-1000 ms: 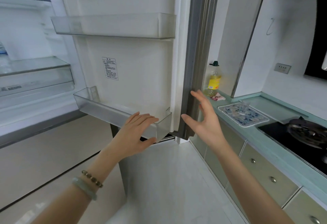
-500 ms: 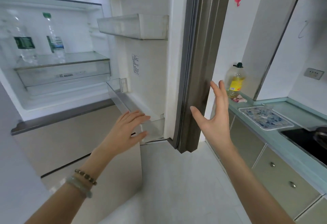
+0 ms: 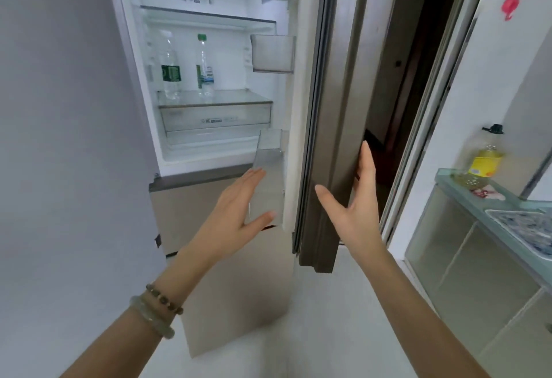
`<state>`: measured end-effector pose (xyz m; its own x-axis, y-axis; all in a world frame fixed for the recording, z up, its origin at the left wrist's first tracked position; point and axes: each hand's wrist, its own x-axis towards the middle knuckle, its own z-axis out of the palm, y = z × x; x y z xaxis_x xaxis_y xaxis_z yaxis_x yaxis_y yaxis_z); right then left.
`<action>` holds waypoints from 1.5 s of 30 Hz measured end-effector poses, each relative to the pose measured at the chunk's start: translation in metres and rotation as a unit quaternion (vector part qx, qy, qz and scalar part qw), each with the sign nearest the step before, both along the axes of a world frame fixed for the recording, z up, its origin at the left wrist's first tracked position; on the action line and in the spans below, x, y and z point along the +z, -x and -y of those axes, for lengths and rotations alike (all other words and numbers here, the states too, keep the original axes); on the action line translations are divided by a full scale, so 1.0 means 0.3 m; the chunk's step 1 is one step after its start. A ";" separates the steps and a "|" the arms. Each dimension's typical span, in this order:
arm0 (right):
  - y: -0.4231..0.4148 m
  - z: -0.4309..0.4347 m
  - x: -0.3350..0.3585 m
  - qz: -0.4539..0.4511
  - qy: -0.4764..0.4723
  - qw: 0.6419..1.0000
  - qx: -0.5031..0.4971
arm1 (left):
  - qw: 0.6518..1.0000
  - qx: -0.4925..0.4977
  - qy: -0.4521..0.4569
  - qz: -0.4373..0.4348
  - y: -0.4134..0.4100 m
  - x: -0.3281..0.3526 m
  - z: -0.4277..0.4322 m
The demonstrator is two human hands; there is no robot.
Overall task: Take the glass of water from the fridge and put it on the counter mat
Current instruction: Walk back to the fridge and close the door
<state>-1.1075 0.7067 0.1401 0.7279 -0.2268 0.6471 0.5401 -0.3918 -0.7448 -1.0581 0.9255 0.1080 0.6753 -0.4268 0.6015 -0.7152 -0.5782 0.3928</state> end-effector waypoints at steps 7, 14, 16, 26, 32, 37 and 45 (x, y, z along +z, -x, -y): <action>-0.055 -0.251 0.005 0.023 0.049 0.997 0.062 | 0.998 0.018 0.038 -0.039 0.027 0.043 -0.154; -0.195 -0.394 0.030 0.033 0.086 0.990 0.102 | 0.987 0.031 0.128 -0.097 -0.114 0.046 -0.269; -0.262 -0.415 0.034 0.033 0.104 0.989 0.104 | 0.984 0.037 0.149 -0.093 -0.155 0.038 -0.308; -0.733 -0.616 0.050 0.069 0.308 0.947 0.066 | 0.981 0.088 0.165 -0.061 -0.409 0.065 -0.543; -0.950 -0.729 0.041 0.086 0.337 0.935 0.078 | 0.967 0.135 0.206 -0.061 -0.594 0.076 -0.661; -1.084 -0.807 0.033 0.100 0.360 0.926 0.064 | 0.959 0.119 0.246 -0.080 -0.759 0.060 -0.723; -1.245 -0.877 0.009 0.115 0.393 0.912 0.041 | 0.954 0.160 0.249 -0.046 -0.944 0.060 -0.781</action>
<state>-0.7341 0.9698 0.1430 0.5464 0.4209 0.7241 0.6976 -0.7071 -0.1154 -0.7750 1.1599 0.1262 0.7829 0.1335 0.6077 -0.4823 -0.4868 0.7283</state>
